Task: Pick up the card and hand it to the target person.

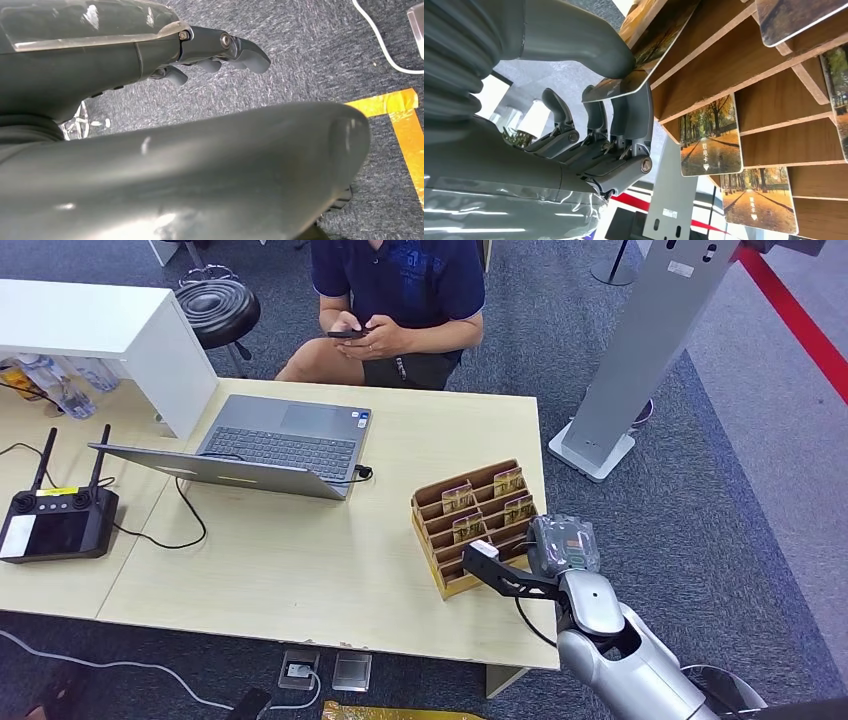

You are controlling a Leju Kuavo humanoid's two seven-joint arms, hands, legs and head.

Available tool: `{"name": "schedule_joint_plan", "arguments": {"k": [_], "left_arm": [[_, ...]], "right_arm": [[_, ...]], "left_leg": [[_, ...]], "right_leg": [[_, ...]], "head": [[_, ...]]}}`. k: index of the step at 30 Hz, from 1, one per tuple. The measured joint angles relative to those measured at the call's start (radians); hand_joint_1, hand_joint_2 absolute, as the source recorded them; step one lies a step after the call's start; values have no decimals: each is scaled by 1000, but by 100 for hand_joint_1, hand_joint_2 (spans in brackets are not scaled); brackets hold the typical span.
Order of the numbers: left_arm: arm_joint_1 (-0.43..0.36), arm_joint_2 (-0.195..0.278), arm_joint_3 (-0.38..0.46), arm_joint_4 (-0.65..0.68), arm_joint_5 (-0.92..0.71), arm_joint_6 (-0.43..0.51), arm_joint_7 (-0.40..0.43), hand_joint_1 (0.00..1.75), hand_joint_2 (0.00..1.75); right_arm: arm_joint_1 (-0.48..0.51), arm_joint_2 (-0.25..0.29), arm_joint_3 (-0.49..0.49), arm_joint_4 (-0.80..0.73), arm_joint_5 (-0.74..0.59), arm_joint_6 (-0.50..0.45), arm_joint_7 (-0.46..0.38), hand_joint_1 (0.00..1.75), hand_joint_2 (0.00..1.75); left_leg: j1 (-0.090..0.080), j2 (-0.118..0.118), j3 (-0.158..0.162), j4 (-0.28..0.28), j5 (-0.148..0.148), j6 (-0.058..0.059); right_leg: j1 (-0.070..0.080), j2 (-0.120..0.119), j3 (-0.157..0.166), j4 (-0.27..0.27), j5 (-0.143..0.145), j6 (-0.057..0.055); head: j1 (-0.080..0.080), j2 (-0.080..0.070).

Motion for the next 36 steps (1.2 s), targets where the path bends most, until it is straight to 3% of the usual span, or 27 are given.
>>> {"name": "schedule_joint_plan", "arguments": {"k": [20,36], "left_arm": [[-5,0,-2,0,21,-12,-15,0,0],[-6,0,-2,0,32,-7,-14,0,0]], "right_arm": [[1,0,0,-2,27,-14,-3,150,175],[-5,-16,-24,-158,48,1,30,150,175]], "left_leg": [[0,0,0,0,0,0],[0,1,0,0,0,0]], "right_leg": [[0,0,0,0,0,0],[0,1,0,0,0,0]], "head": [[0,0],[0,0]]}}
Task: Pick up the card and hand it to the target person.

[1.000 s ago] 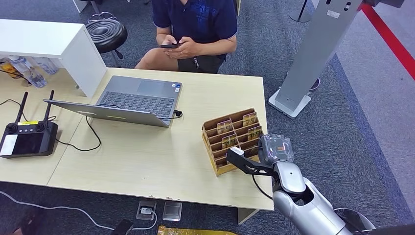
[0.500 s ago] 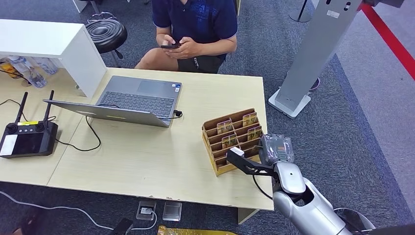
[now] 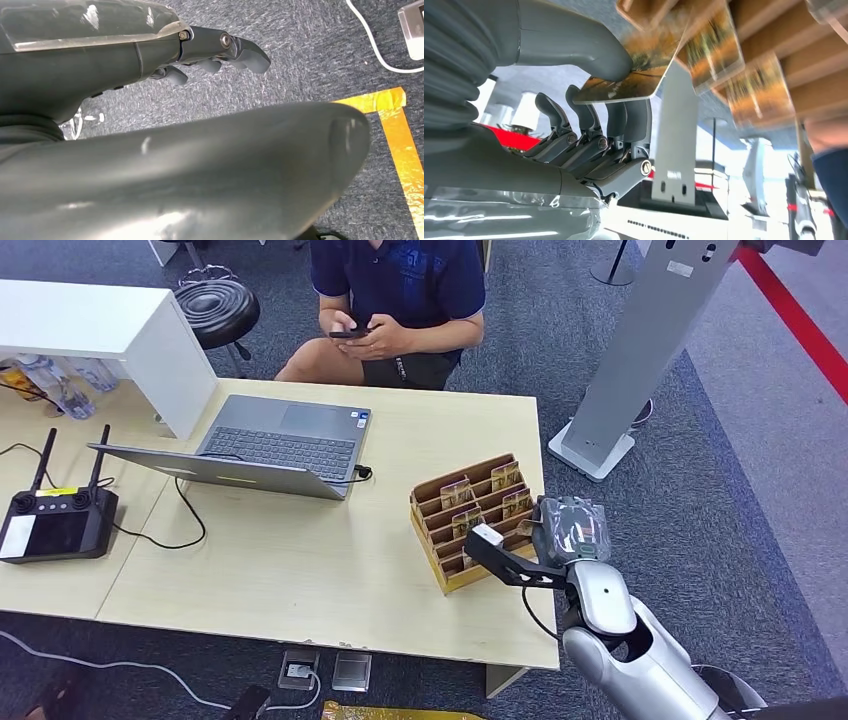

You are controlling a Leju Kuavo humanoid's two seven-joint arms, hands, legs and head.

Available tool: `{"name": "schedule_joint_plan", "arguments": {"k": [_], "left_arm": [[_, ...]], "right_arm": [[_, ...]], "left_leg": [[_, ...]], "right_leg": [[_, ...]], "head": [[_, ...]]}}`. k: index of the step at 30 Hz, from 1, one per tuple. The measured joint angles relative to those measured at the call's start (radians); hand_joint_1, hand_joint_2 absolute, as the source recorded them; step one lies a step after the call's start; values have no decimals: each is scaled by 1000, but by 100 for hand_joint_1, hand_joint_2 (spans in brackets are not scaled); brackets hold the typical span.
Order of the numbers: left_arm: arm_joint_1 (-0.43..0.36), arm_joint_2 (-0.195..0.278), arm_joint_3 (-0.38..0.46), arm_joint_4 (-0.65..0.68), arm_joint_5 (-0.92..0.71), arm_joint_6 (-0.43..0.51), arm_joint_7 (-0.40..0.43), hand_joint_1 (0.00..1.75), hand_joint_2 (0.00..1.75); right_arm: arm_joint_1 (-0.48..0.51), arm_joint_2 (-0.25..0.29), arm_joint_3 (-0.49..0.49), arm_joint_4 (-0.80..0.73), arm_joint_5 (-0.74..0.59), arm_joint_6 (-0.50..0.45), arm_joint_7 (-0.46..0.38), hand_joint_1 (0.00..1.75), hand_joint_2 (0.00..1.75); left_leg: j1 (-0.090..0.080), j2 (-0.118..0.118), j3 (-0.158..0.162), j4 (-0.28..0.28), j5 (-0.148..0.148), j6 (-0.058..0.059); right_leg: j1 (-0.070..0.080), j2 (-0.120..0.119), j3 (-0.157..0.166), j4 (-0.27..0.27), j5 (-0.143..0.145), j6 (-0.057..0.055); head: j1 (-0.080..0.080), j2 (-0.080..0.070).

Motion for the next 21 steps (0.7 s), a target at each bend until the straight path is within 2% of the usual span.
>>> {"name": "schedule_joint_plan", "arguments": {"k": [4,10,16,21], "left_arm": [[5,0,0,0,27,13,-5,0,0],[-5,0,-14,0,9,14,13,0,0],[-33,0,-34,0,9,11,21,0,0],[-42,0,-44,0,33,21,8,0,0]], "right_arm": [[-96,3,0,-104,-32,9,-18,150,175],[-209,39,12,-62,-102,-18,-47,150,175],[-337,117,33,127,-152,-69,-135,150,175],[-461,219,56,414,-186,-101,-204,150,175]], "left_leg": [[0,0,-1,0,0,0],[0,-1,-1,0,1,0],[0,-2,-2,0,2,0],[0,-3,-3,0,2,0]], "right_leg": [[0,0,0,0,0,0],[0,-1,0,0,0,0],[0,-2,0,1,1,0],[0,-2,-1,1,1,0]], "head": [[1,0],[0,0],[0,0],[1,0]]}}
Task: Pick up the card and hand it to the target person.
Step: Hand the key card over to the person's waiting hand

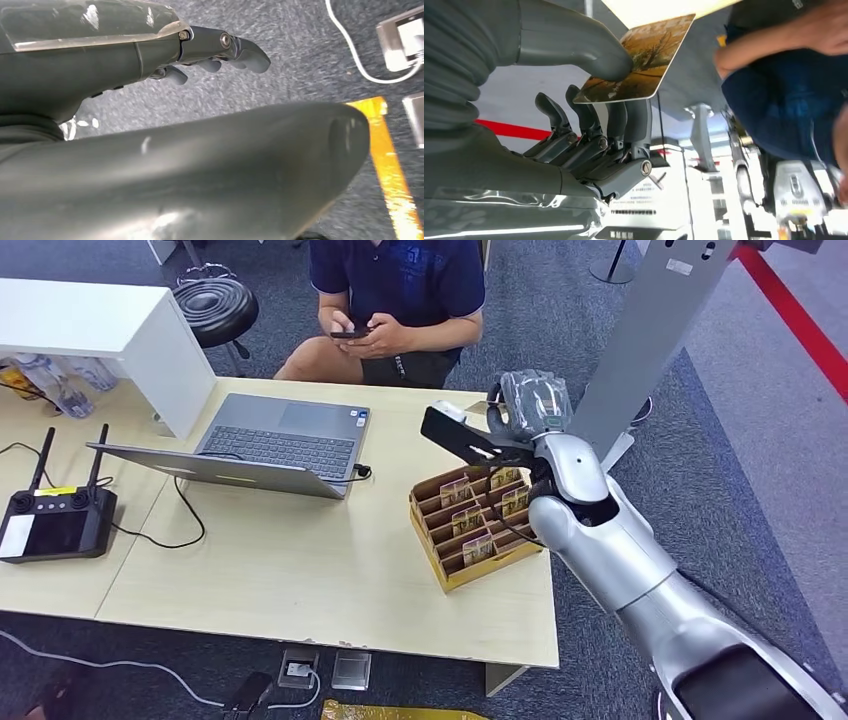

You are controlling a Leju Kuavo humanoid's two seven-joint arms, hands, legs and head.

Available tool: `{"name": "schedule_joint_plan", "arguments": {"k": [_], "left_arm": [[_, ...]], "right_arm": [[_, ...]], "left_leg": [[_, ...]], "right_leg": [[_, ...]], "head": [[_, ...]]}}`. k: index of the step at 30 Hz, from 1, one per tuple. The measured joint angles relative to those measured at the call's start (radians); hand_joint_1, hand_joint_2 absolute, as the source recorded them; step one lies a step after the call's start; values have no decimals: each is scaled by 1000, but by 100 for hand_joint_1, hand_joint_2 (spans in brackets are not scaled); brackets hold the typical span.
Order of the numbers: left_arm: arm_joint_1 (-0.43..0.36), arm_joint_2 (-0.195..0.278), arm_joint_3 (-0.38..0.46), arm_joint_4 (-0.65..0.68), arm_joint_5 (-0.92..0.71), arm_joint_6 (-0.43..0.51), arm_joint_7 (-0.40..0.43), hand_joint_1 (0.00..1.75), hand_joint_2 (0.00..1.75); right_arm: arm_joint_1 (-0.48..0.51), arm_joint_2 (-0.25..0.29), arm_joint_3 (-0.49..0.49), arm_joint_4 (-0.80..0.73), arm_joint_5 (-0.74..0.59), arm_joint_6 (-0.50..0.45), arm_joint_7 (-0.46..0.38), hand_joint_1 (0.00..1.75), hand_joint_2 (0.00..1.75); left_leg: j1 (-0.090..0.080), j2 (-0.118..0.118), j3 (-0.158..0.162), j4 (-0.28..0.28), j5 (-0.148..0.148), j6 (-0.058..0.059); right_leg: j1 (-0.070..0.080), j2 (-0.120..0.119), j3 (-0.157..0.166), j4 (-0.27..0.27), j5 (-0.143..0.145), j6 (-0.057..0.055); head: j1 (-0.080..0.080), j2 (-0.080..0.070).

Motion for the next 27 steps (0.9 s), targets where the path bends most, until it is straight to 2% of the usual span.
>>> {"name": "schedule_joint_plan", "arguments": {"k": [5,10,18,27], "left_arm": [[8,1,0,0,34,16,-15,0,0],[18,3,0,0,42,23,-22,0,0],[22,9,0,0,47,23,-23,0,0],[27,12,0,0,56,22,-25,0,0]], "right_arm": [[-73,93,16,223,-6,-4,-42,150,175],[-115,152,29,380,-4,6,-39,150,175],[-127,201,45,511,-2,3,-46,150,175],[-143,231,57,575,6,-4,-46,150,175]], "left_leg": [[0,0,-1,0,0,0],[0,0,-1,0,0,0],[0,0,0,0,0,0],[0,0,0,0,0,0]], "right_leg": [[0,0,0,0,0,0],[0,-1,0,0,0,0],[0,0,0,0,0,0],[0,0,0,0,0,0]], "head": [[0,0],[0,0],[1,0],[0,0]]}}
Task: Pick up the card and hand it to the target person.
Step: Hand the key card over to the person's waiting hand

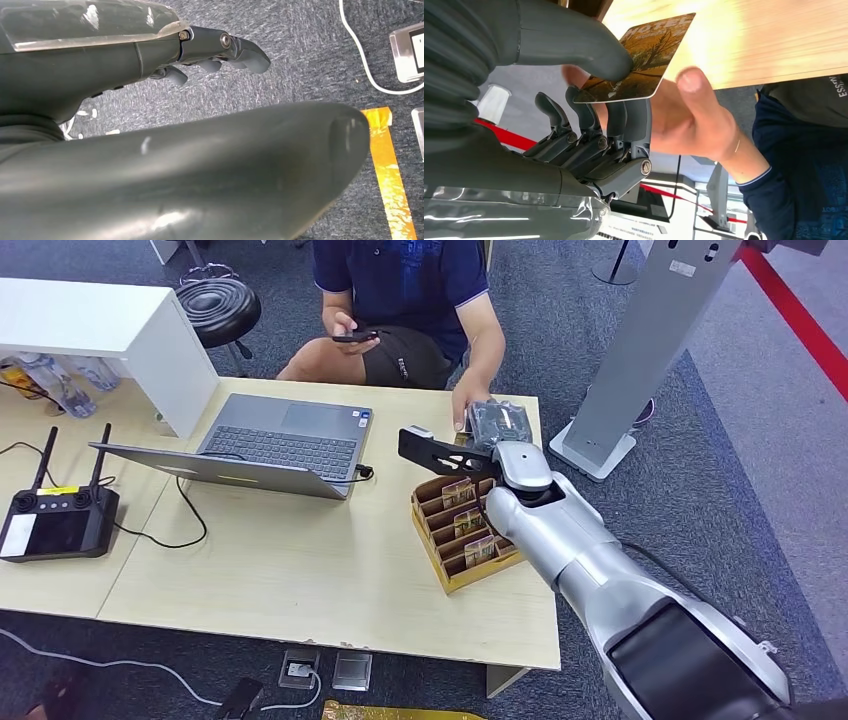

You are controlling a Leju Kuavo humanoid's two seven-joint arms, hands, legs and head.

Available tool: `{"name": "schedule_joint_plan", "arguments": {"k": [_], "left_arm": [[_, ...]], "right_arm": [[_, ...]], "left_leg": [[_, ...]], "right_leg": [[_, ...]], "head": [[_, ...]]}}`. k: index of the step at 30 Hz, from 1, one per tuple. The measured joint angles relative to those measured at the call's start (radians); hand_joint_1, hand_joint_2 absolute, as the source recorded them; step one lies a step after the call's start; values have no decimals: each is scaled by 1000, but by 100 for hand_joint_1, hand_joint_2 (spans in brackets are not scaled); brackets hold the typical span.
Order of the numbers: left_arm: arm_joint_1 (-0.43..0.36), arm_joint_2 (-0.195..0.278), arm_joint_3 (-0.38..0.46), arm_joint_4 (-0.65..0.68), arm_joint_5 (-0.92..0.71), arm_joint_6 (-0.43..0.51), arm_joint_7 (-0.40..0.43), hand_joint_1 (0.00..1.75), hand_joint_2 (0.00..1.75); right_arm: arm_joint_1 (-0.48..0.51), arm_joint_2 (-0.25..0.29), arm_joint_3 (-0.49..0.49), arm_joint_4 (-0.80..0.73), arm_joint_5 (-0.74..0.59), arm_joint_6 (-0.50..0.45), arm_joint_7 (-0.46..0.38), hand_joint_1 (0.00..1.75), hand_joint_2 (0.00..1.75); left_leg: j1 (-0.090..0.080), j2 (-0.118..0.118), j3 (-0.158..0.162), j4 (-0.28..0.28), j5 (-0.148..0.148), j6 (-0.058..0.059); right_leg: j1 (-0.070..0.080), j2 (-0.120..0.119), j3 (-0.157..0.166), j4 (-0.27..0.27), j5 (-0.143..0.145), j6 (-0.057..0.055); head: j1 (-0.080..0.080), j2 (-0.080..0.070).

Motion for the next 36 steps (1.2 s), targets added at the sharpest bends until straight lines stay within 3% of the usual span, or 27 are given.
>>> {"name": "schedule_joint_plan", "arguments": {"k": [18,22,26,30,36], "left_arm": [[6,2,0,0,11,-5,-4,0,0],[8,2,0,0,12,-16,-4,0,175],[8,1,0,0,11,-33,-12,0,175],[8,1,0,0,13,-30,-16,0,0],[8,1,0,0,16,-22,-15,0,0]], "right_arm": [[-30,16,19,34,24,-50,10,150,175],[-36,16,21,34,30,-56,13,0,175],[-36,16,23,34,37,-64,14,0,175],[-36,16,26,35,43,-69,13,0,175],[-36,16,30,40,47,-79,12,0,175]], "left_leg": [[0,0,0,0,0,0],[0,0,0,0,0,0],[0,0,0,0,0,0],[0,0,1,0,0,0],[0,0,1,1,0,0]], "right_leg": [[0,0,0,0,0,0],[0,0,0,0,0,0],[0,0,0,0,0,0],[0,0,0,0,0,0],[0,0,0,0,0,0]], "head": [[0,0],[1,0],[0,0],[0,0],[0,0]]}}
